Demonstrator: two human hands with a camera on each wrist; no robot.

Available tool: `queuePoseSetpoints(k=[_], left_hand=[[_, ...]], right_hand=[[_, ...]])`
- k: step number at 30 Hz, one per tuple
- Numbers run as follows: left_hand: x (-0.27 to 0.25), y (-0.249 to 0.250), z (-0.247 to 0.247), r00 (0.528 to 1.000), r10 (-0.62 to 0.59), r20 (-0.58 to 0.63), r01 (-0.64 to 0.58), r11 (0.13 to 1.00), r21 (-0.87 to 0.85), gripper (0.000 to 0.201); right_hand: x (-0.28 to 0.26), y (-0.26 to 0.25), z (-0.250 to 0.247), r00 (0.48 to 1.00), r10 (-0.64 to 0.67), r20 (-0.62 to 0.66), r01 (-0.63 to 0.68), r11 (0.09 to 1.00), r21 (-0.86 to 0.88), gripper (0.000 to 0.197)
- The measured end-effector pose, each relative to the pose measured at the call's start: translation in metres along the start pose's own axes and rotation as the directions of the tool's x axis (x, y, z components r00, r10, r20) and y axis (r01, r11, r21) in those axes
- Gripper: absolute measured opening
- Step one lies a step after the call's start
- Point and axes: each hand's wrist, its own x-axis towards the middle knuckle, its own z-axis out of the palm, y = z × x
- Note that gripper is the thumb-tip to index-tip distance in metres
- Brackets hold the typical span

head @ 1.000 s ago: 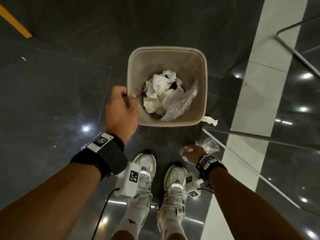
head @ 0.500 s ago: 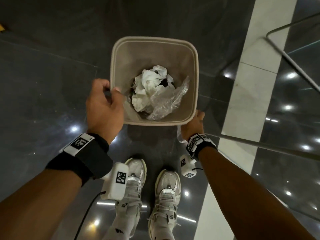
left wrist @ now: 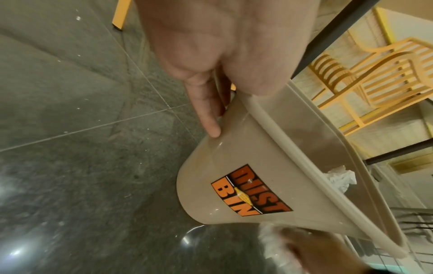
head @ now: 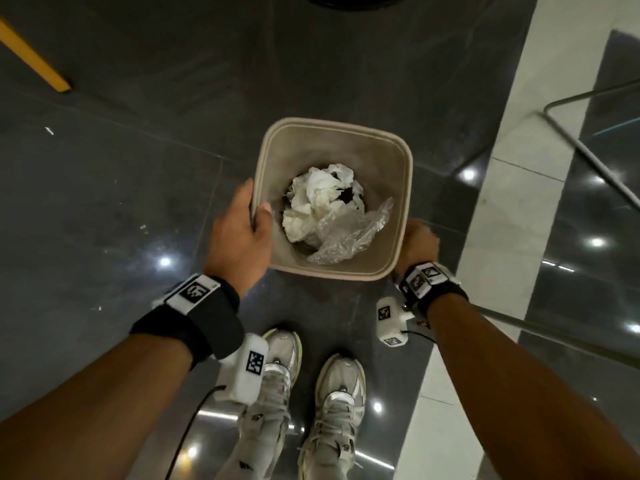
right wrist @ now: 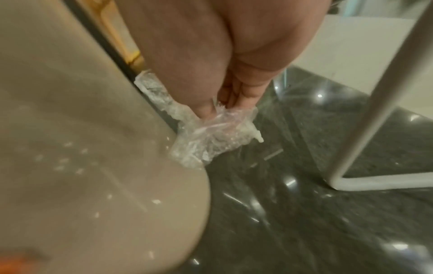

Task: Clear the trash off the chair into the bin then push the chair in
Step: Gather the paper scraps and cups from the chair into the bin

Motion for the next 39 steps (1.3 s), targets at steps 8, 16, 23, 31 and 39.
queuePoseSetpoints(k=[8,16,23,31,39], left_hand=[[-0.021,0.006,0.002,0.99,-0.107,0.097,0.108,0.994,-0.012,0.035],[-0.061,0.009,0.008,0.941,-0.18,0.287,0.177,0.983,0.038,0.036],[-0.081,0.102,-0.05,0.928,-0.259,0.267,0.238,0.965,0.106,0.047],[-0.106,0.313,-0.063,0.91,0.082,0.405,-0.179,0.962,0.208,0.03],[-0.194,0.426,0.078,0.566,0.348,0.748,-0.595,0.8,0.078,0.039]], right_hand=[[-0.1,-0.101,-0.089,0.869,-0.374,-0.323,0.461,0.849,0.259,0.013],[-0.122,-0.082,0.005,0.834,-0.062,0.548,0.338,0.842,-0.42,0.057],[-0.193,-0.102,-0.108,0.863,-0.296,0.409,0.35,0.935,-0.063,0.048],[-0.252,-0.088,-0.305,0.974,-0.185,0.129,0.163,0.972,0.167,0.027],[-0.26,0.063,-0.434,0.98,0.1,-0.171,-0.066,0.978,0.197,0.026]])
